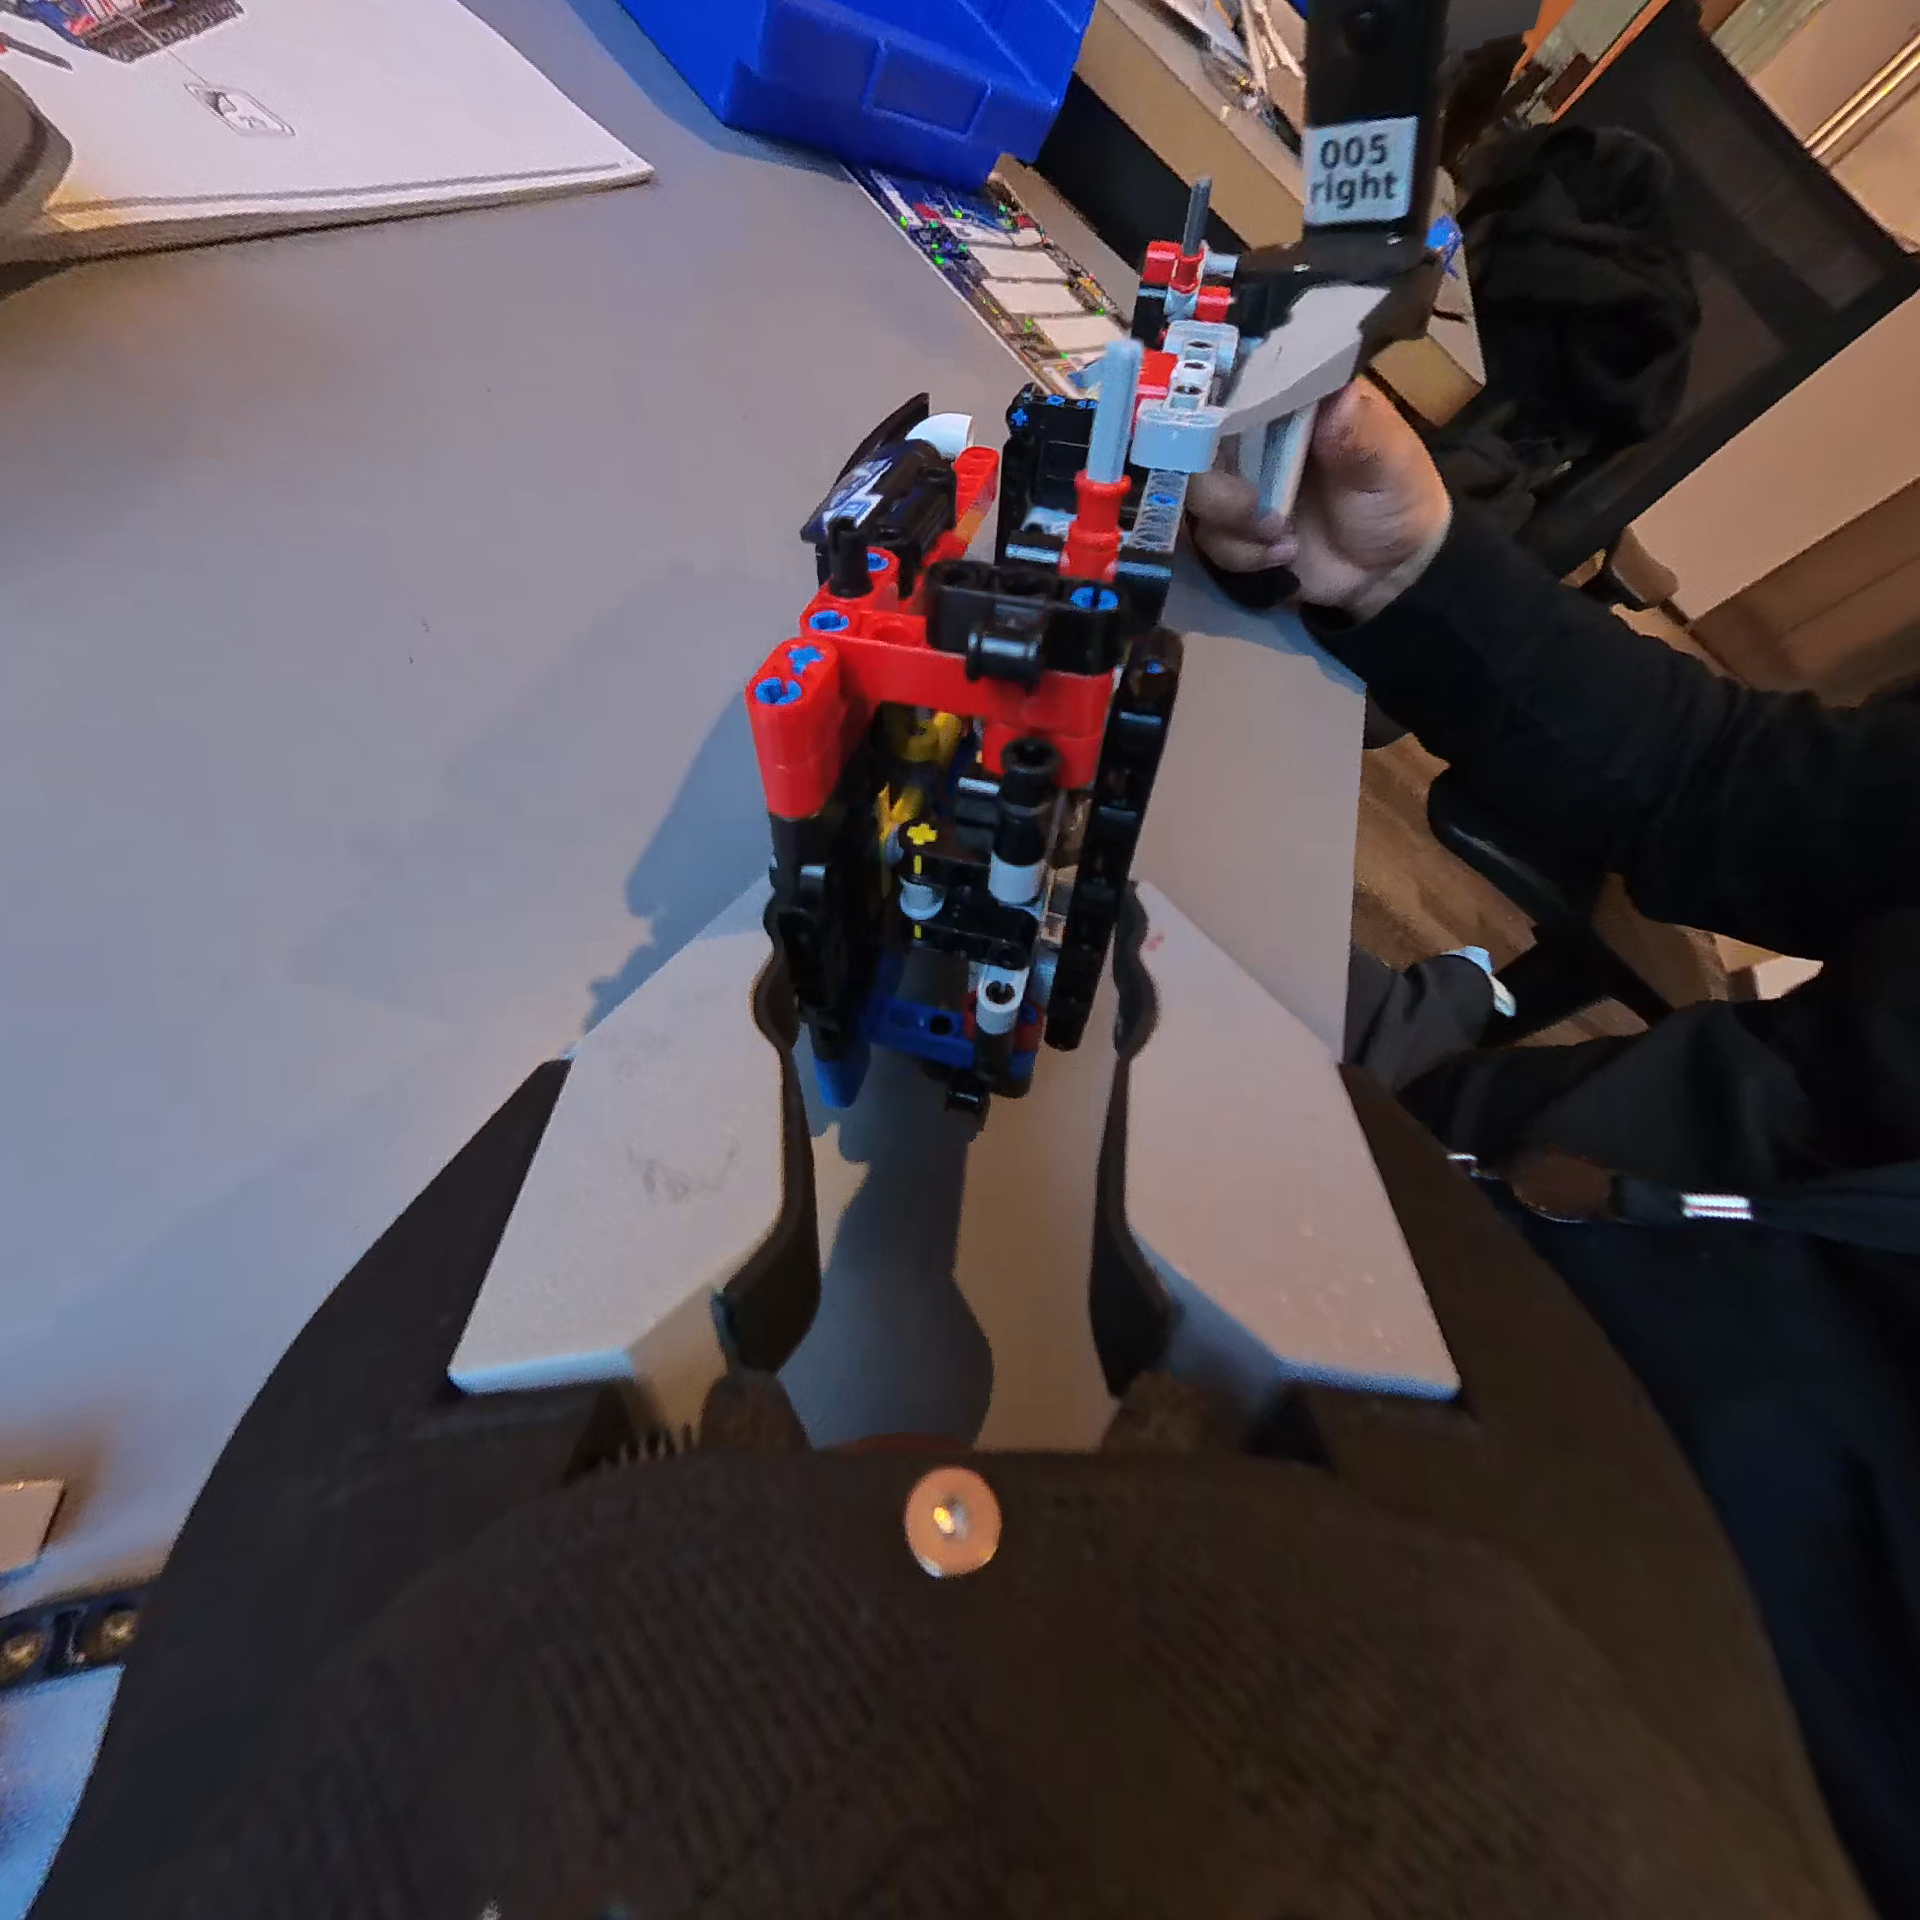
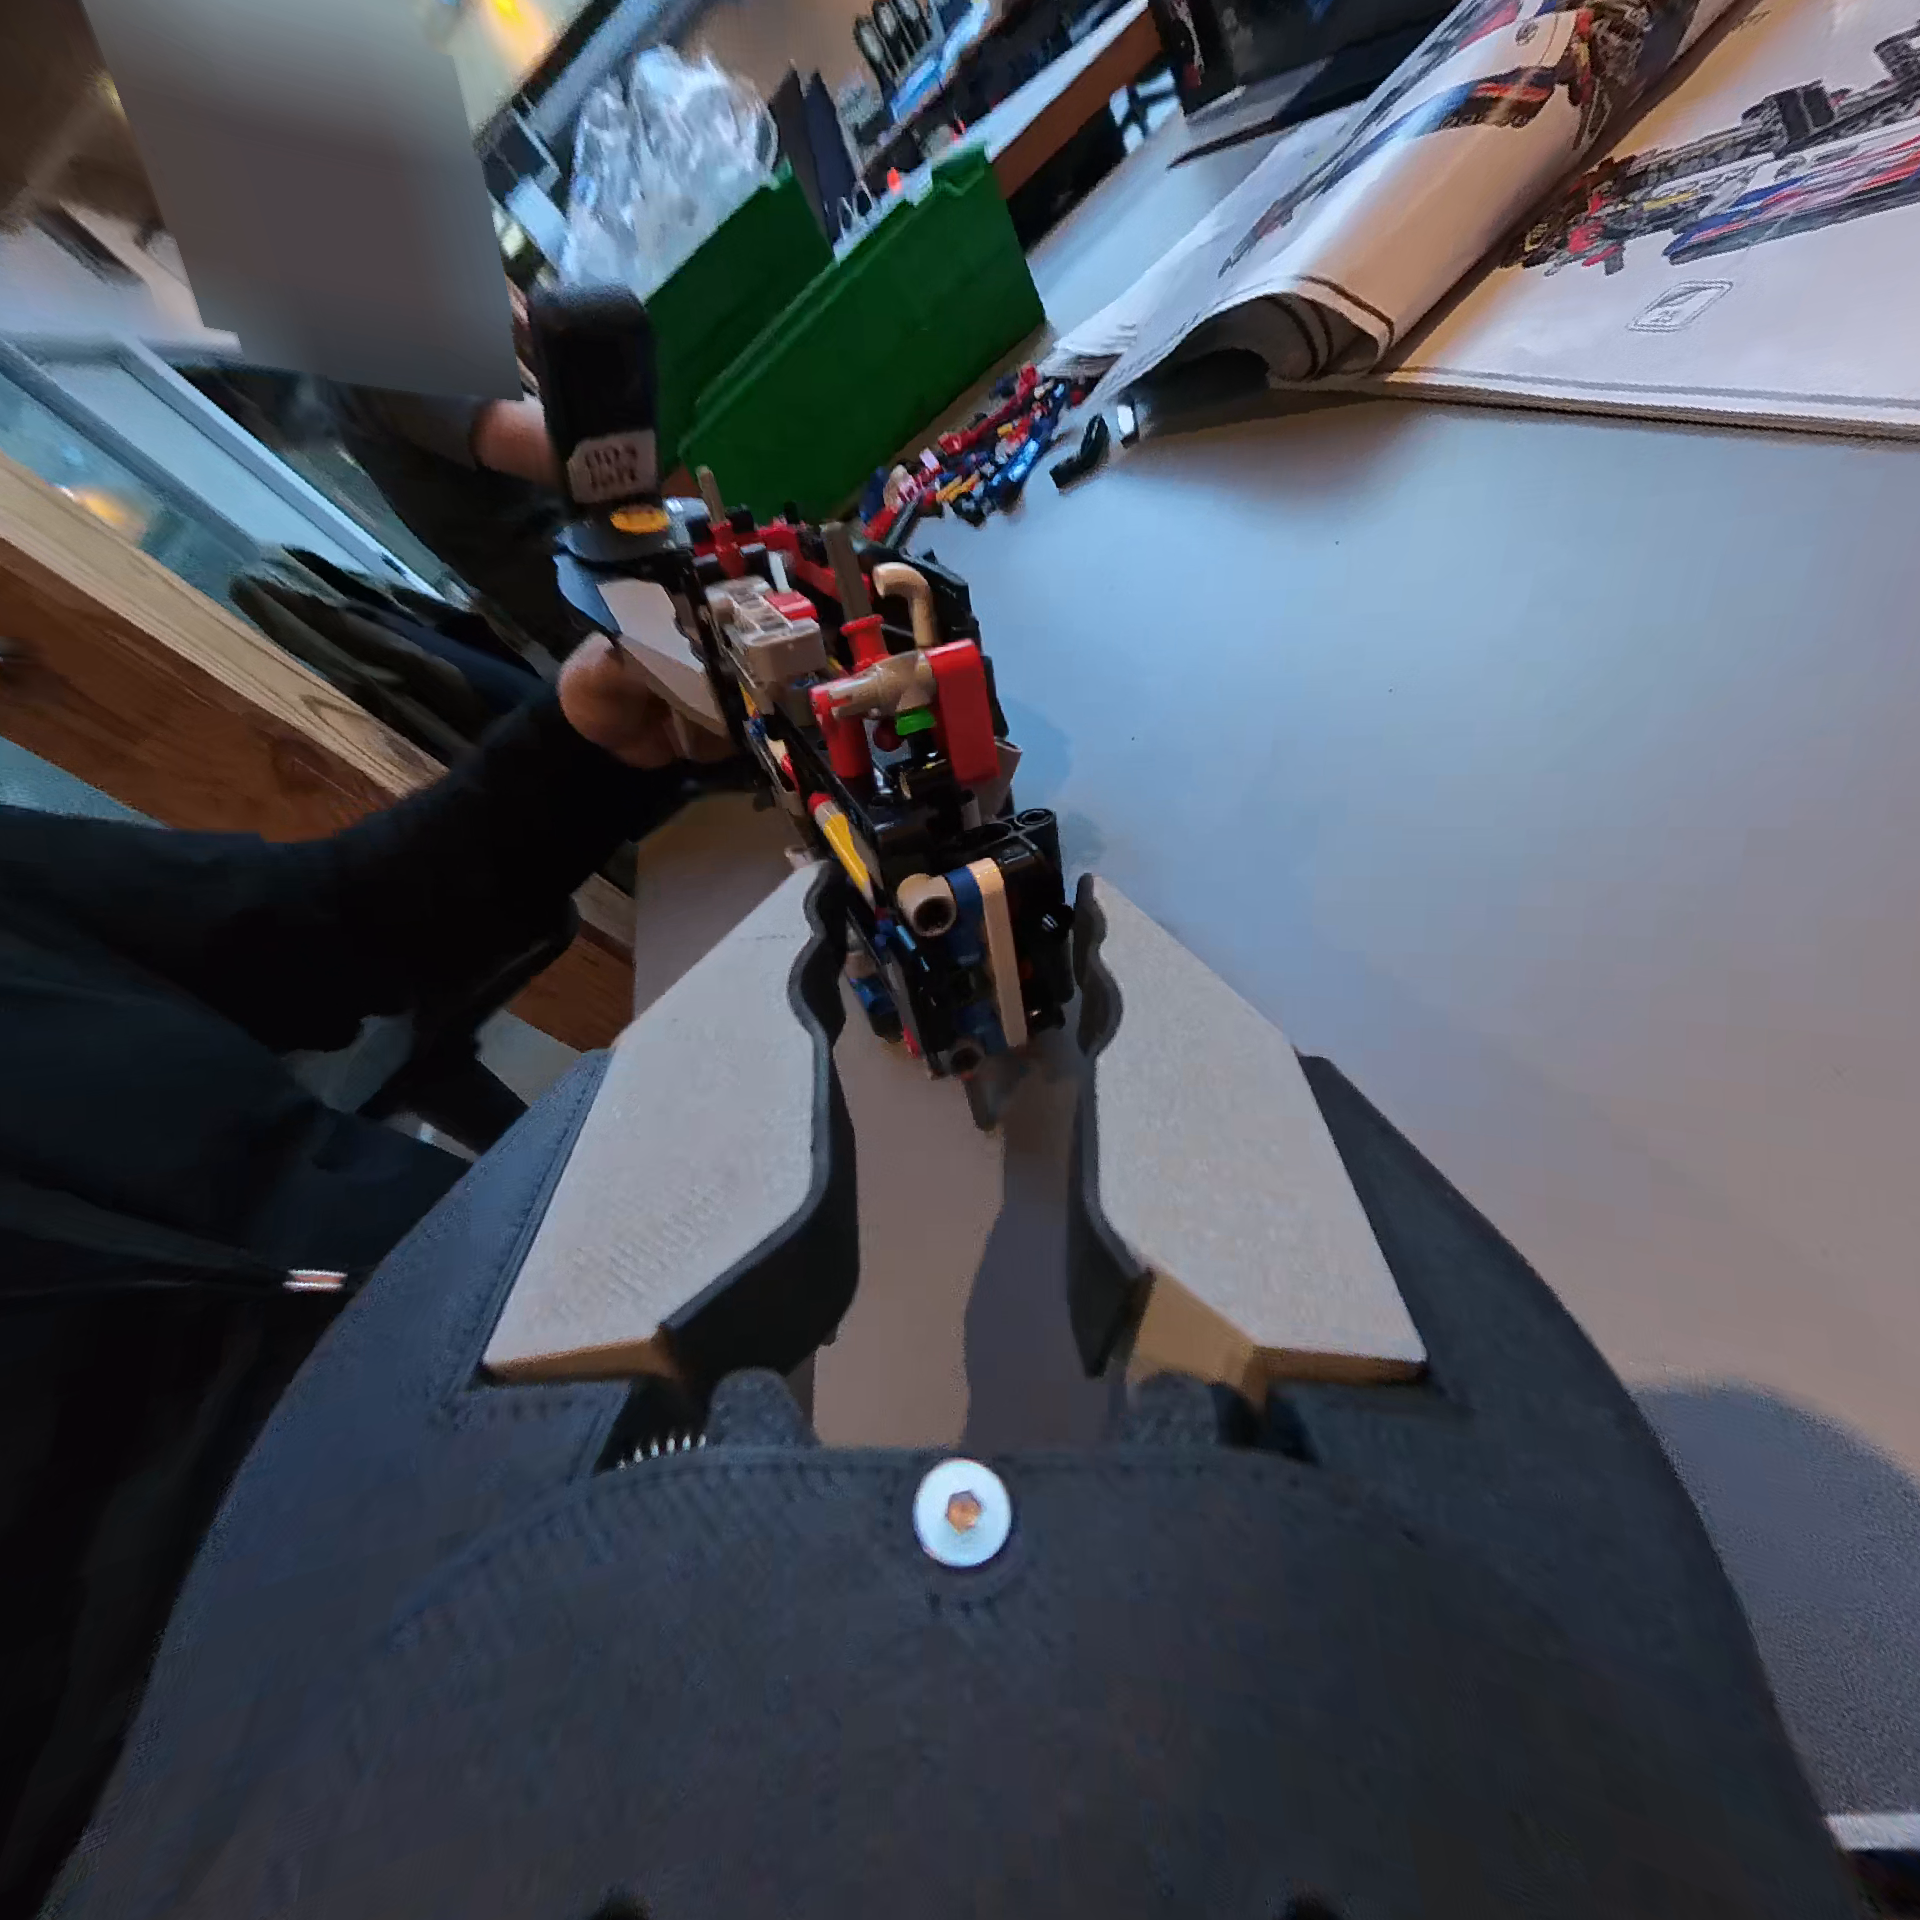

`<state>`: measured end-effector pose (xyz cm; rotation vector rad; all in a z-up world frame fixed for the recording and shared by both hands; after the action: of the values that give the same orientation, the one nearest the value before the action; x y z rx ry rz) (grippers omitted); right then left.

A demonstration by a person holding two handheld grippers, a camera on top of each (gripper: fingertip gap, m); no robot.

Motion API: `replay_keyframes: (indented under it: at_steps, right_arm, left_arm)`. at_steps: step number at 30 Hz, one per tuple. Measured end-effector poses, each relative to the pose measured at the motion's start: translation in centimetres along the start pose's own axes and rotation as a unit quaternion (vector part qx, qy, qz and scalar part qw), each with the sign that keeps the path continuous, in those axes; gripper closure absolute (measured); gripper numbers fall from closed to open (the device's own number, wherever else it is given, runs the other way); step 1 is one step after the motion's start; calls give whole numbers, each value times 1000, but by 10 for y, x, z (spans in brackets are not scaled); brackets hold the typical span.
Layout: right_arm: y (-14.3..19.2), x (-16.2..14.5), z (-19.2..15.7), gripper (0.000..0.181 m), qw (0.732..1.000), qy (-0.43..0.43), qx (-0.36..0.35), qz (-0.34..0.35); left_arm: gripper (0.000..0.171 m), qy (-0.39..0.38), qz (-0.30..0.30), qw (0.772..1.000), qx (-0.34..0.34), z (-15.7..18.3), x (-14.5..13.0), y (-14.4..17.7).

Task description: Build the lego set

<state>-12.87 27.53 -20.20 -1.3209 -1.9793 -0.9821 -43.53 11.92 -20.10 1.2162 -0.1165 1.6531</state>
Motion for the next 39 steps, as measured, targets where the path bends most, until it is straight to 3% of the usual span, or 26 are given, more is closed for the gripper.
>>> replay_keyframes:
  at_steps: [7, 13, 18, 22, 29, 39]
  right_arm:
    - [20, 5, 15, 136, 990, -76, 65, 100]
    - [36, 9, 17, 135, 981, -57, 55, 177]
    - [37, 10, 9, 134, 987, 5, 2, 163]
    - [35, 11, 3, 134, 988, 51, -27, 141]
    - [30, 10, -3, 133, 988, 97, -48, 112]
    - [21, 7, -15, 134, 971, 191, -114, 83]
  left_arm:
    - [114, 19, 24, 999, -38, -7, 2, 5]
    - [109, 11, 117, 990, -71, -9, 7, 20]
    - [106, -21, 170, 983, -67, -5, 9, 30]
    - [100, -53, 169, 983, -42, 0, 10, 28]
    - [106, -46, 183, 981, -47, -3, 12, 30]
    - [104, -66, 183, 981, -29, 0, 12, 28]
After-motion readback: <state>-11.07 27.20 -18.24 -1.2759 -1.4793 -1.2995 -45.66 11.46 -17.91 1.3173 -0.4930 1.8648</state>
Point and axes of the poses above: each gripper's, where its closed fingertips meet, y back along the fingers, x out of its top, z = x × y across the jaws, the point moved 9 cm from there along y, back along the fingers, and after that the axes turned 4 degrees about -z, right-handed, at the moved point
